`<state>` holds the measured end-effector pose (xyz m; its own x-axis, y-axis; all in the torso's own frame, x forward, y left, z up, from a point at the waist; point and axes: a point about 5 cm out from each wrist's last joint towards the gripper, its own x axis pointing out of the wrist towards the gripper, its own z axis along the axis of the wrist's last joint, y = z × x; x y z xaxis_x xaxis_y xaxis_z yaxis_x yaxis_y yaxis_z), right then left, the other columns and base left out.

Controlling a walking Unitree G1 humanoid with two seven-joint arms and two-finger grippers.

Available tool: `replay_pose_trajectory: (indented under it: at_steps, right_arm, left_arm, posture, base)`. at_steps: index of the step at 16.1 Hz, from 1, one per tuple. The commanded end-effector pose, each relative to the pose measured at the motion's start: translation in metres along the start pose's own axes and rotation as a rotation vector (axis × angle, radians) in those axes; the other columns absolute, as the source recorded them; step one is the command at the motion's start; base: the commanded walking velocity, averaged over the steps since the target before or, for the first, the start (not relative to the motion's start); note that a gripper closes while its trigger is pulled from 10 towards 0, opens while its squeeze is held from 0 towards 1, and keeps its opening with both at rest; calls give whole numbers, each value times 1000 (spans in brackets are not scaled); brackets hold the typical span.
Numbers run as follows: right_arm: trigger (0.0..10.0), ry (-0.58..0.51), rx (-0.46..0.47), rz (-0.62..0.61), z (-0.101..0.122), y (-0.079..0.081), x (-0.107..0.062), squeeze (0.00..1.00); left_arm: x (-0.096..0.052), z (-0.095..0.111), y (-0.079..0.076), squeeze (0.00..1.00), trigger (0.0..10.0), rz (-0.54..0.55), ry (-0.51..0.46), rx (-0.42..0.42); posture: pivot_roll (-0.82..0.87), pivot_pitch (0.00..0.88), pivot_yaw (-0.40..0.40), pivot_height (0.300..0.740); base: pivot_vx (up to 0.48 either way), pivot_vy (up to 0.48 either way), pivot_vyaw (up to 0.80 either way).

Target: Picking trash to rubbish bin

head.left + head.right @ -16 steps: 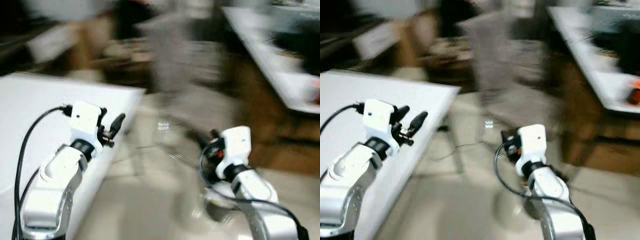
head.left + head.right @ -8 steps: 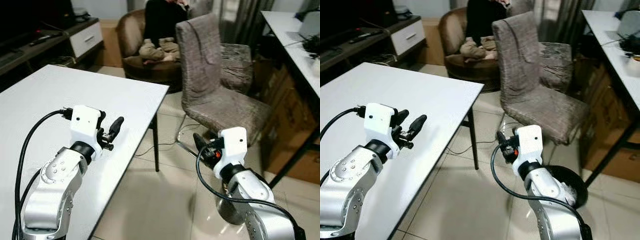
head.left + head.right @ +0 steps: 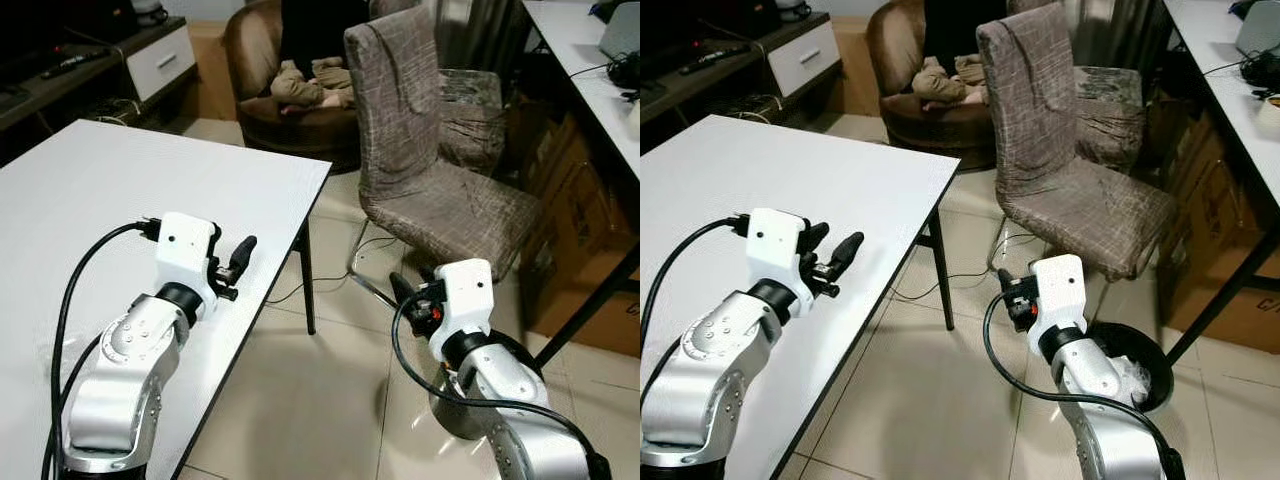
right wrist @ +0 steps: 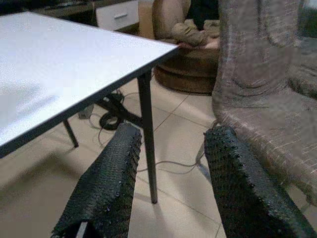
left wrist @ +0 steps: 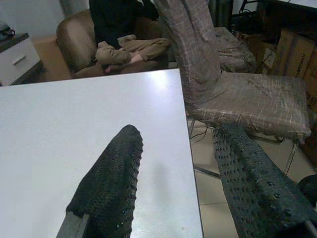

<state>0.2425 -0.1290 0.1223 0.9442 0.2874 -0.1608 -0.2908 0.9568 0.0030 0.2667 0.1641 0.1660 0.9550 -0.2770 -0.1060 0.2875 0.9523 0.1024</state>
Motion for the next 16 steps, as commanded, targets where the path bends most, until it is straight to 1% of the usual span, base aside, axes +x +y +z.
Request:
replay_pose_trajectory:
  at_steps: [1, 4, 6, 9, 16]
  right_arm:
    - [10000, -1, -5, 3, 0, 2, 2, 0]
    - [10000, 4, 0, -14, -2, 2, 3, 0]
    - [10000, 11, 8, -24, -4, 2, 3, 0]
    - [10000, 18, 14, -36, -6, 2, 3, 0]
    - [10000, 19, 14, -38, -7, 2, 4, 0]
  left_arm:
    - [4, 1, -2, 0, 10000, -1, -8, 9]
    - [9, -1, -6, 0, 10000, 0, -3, -24]
    - [9, -4, -9, 0, 10000, -11, 8, -34]
    - [7, -8, -10, 0, 10000, -14, 19, -34]
    - [6, -8, -8, 0, 10000, -11, 23, -24]
  posture:
    - [-70, 0, 57, 740]
    - [-69, 0, 59, 740]
    - [-67, 0, 60, 740]
    - [-64, 0, 57, 740]
    - [-63, 0, 57, 740]
  base:
    - [0, 0, 0]
    - [0, 0, 0]
    - [0, 0, 0]
    - [-345, 0, 0]
    - [-368, 0, 0]
